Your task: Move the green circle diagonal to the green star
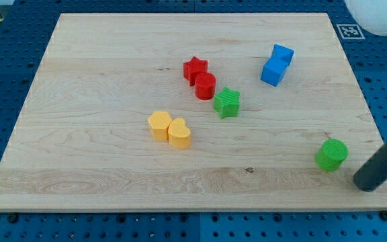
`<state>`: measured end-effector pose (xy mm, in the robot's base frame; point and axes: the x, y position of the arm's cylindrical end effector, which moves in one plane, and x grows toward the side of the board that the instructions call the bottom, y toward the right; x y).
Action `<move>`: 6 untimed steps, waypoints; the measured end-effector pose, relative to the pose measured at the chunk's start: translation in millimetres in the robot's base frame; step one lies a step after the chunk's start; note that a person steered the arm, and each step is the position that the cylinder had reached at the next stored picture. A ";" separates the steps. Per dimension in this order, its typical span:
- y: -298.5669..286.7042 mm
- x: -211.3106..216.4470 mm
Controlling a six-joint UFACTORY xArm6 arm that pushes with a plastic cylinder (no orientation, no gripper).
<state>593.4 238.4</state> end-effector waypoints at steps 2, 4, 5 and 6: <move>-1.3 -25.8; -3.9 -33.8; -14.2 -33.8; -19.0 -33.8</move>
<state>559.6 219.3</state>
